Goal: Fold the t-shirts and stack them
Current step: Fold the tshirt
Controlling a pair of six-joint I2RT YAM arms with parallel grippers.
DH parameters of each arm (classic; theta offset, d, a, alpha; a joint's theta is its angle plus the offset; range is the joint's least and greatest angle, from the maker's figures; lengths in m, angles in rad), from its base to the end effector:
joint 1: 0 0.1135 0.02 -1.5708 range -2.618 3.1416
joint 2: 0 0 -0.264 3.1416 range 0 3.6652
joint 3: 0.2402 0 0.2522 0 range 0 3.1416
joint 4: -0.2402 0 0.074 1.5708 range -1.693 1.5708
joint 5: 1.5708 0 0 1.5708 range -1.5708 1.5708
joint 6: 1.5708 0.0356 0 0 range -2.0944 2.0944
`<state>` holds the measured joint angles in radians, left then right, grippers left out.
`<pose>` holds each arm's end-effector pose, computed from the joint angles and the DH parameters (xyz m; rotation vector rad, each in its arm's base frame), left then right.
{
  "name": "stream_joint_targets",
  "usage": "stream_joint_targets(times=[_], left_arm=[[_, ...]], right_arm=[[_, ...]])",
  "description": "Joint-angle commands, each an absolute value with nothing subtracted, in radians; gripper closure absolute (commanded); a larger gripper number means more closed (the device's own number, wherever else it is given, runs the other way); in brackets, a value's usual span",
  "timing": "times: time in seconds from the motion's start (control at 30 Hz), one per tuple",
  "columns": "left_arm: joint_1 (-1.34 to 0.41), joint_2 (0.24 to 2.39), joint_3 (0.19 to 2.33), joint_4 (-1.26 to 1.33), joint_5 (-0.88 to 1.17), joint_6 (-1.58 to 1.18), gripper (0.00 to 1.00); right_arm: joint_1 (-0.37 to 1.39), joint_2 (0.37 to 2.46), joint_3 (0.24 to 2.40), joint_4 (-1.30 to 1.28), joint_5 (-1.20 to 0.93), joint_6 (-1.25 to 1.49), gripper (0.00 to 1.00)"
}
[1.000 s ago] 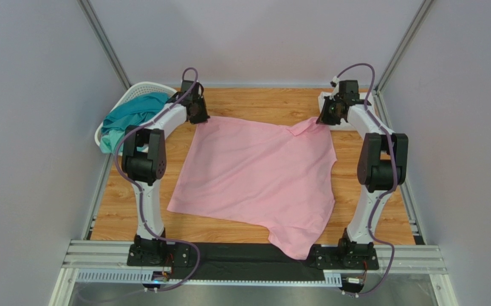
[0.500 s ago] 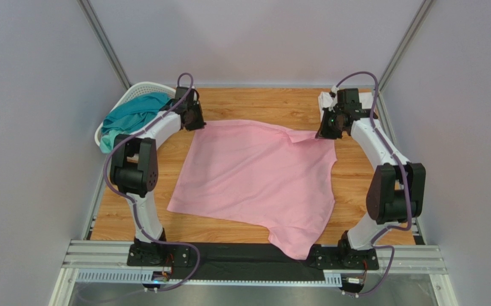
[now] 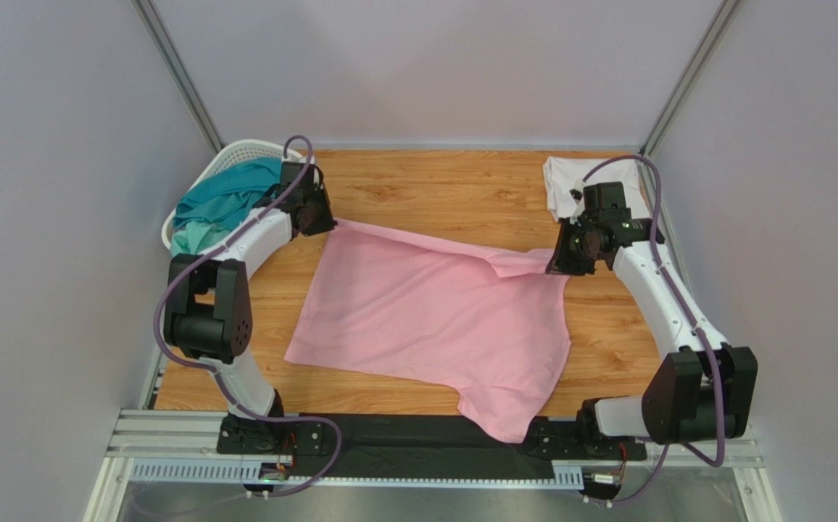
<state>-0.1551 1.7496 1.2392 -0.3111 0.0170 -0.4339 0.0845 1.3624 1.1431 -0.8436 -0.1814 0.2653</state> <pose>0.3799 -0.0600 0.2257 -0.3273 2.3907 -0.2950 0.2690 0.0292 0.2818 0.1770 2.6453 0.3571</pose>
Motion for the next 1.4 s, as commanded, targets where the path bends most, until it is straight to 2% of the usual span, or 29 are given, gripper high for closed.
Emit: stream_joint_targets(times=[0.0, 0.63, 0.73, 0.83, 0.87, 0.9, 0.93, 0.97, 1.0, 1.03, 1.07, 1.1, 1.2, 1.37], left_arm=[[-0.15, 1.687, 1.221, -0.282, -0.029, -0.403, 1.0], [-0.15, 1.664, 1.166, -0.368, -0.092, -0.377, 1.0], [-0.15, 1.669, 1.157, -0.393, -0.117, -0.385, 1.0], [-0.15, 1.664, 1.146, -0.422, -0.149, -0.403, 0.88], [-0.15, 1.658, 1.138, -0.425, -0.153, -0.405, 0.79], [-0.15, 1.646, 1.134, -0.436, -0.159, -0.408, 0.72], [-0.15, 1.638, 1.131, -0.443, -0.166, -0.413, 0.66], [-0.15, 1.631, 1.129, -0.452, -0.172, -0.417, 0.52], [-0.15, 1.612, 1.131, -0.462, -0.179, -0.425, 0.42], [-0.15, 1.603, 1.132, -0.481, -0.192, -0.433, 0.32], [-0.15, 1.592, 1.138, -0.491, -0.189, -0.437, 0.09], [-0.15, 1.574, 1.14, -0.5, -0.187, -0.445, 0.01], [-0.15, 1.53, 1.144, -0.52, -0.15, -0.463, 0.0], [-0.156, 1.488, 1.135, -0.508, 0.007, -0.486, 0.0]], right_arm=[[0.095, 1.299, 1.118, -0.916, -0.202, 0.275, 0.98], [0.224, 1.243, 0.937, -1.014, -0.275, 0.399, 0.95], [0.238, 1.239, 0.896, -1.025, -0.273, 0.406, 0.91], [0.247, 1.249, 0.853, -1.025, -0.276, 0.413, 0.82], [0.25, 1.252, 0.845, -1.026, -0.278, 0.402, 0.78], [0.259, 1.261, 0.839, -1.029, -0.275, 0.396, 0.67], [0.267, 1.261, 0.841, -1.028, -0.272, 0.388, 0.61], [0.273, 1.258, 0.844, -1.031, -0.27, 0.37, 0.54], [0.288, 1.256, 0.851, -1.034, -0.264, 0.361, 0.35], [0.294, 1.247, 0.874, -1.037, -0.258, 0.351, 0.32], [0.304, 1.241, 0.888, -1.035, -0.252, 0.338, 0.28], [0.327, 1.233, 0.903, -1.038, -0.232, 0.313, 0.23], [0.4, 1.223, 0.975, -1.031, -0.157, 0.284, 0.21], [0.582, 1.271, 1.052, -0.918, -0.172, 0.278, 0.22]])
